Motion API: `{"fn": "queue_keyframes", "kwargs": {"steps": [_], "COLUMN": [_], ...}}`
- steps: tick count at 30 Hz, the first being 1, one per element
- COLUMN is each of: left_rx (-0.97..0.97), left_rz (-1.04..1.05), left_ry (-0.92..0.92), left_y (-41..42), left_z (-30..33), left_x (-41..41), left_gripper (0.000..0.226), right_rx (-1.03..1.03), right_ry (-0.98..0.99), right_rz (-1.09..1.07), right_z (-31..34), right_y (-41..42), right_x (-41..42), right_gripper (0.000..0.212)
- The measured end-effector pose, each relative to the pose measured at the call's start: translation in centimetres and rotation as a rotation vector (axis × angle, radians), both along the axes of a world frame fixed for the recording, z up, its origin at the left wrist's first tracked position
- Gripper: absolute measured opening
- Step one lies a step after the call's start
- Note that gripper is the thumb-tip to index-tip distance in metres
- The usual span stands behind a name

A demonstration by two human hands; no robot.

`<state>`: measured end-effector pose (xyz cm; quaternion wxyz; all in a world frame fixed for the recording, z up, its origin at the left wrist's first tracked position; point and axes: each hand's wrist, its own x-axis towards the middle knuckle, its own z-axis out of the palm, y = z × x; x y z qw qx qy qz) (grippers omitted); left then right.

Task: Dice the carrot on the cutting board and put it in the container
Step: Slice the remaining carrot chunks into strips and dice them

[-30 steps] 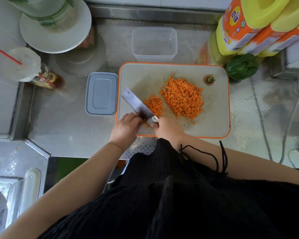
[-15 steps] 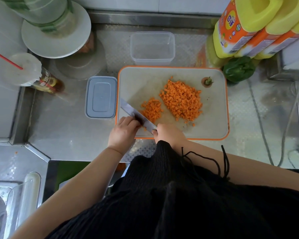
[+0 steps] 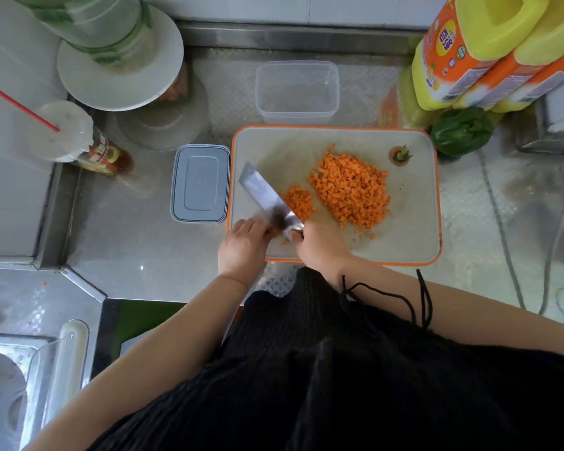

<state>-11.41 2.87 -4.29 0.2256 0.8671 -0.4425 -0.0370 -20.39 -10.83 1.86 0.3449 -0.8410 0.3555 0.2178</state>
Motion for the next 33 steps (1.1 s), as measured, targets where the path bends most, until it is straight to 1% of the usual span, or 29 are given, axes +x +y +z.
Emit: {"fn": "queue_keyframes", "kwargs": {"steps": [3,4,6,8,9,11,12,14,16,18,19,20,22,23,24,25,27,29,31,33], "left_rx": [-0.040,-0.051,-0.024,0.059,0.114,0.229,0.288,0.330,0.275,0.229,0.243,0.274,0.334,0.291,0.190,0.093,-0.094,-0.122,-0.098,-0.120], "left_rz": [-0.009,-0.026,-0.126,-0.266,-0.310,-0.325,-0.319,-0.297,-0.291,-0.343,-0.379,-0.414,-0.405,-0.374,-0.363,-0.339,-0.237,-0.070,0.085,0.154], "left_ry": [0.048,0.024,-0.112,-0.244,-0.281,-0.306,-0.300,-0.306,-0.305,-0.295,-0.298,-0.301,-0.255,-0.214,-0.176,-0.143,-0.097,0.070,0.234,0.266], "left_y": [-0.3,-0.4,-0.8,-1.3,-1.4,-1.5,-1.4,-1.1,-1.5,-2.6,-3.0,-3.5,-4.0,-4.1,-4.3,-4.3,-4.7,-5.4,-6.0,-6.4], "left_z": [0.4,0.6,1.3,1.9,1.7,0.9,0.5,0.1,0.7,2.4,3.4,3.9,4.4,4.5,4.5,4.4,4.8,6.1,7.2,7.8], "left_x": [-0.8,-1.0,-1.7,-2.2,-2.3,-2.2,-2.1,-1.9,-2.1,-2.9,-3.3,-3.6,-3.4,-3.0,-2.7,-2.4,-1.7,-1.0,-0.4,0.1], "left_gripper": [0.024,0.032,0.051,0.063,0.068,0.084,0.091,0.096,0.092,0.079,0.075,0.075,0.076,0.072,0.064,0.055,0.045,0.032,0.018,0.010], "right_rx": [0.058,0.088,0.159,0.271,0.343,0.457,0.481,0.498,0.508,0.507,0.511,0.519,0.538,0.532,0.503,0.451,0.334,0.244,0.210,0.201], "right_ry": [-0.023,-0.035,-0.060,-0.081,-0.100,-0.162,-0.190,-0.233,-0.261,-0.274,-0.285,-0.299,-0.321,-0.325,-0.323,-0.319,-0.308,-0.297,-0.293,-0.285], "right_rz": [-0.127,-0.174,-0.278,-0.397,-0.465,-0.599,-0.647,-0.709,-0.742,-0.756,-0.760,-0.766,-0.766,-0.752,-0.727,-0.687,-0.604,-0.533,-0.490,-0.481], "right_z": [0.4,0.5,1.1,1.8,2.0,2.7,3.1,3.7,3.9,4.2,4.2,4.3,4.3,4.3,4.2,4.0,3.6,3.0,2.3,1.8], "right_y": [-1.4,-1.8,-2.4,-2.4,-2.4,-2.6,-2.9,-3.7,-4.2,-4.2,-4.1,-4.0,-4.0,-4.2,-4.4,-4.7,-5.2,-5.3,-5.1,-5.0], "right_x": [-0.8,-1.0,-1.3,-1.7,-1.9,-2.5,-2.8,-3.4,-3.9,-4.1,-4.2,-4.3,-4.6,-4.8,-5.1,-5.4,-5.9,-6.2,-6.3,-6.3], "right_gripper": [0.040,0.044,0.043,0.041,0.040,0.034,0.031,0.028,0.029,0.030,0.031,0.033,0.032,0.031,0.032,0.034,0.038,0.038,0.037,0.037]}}
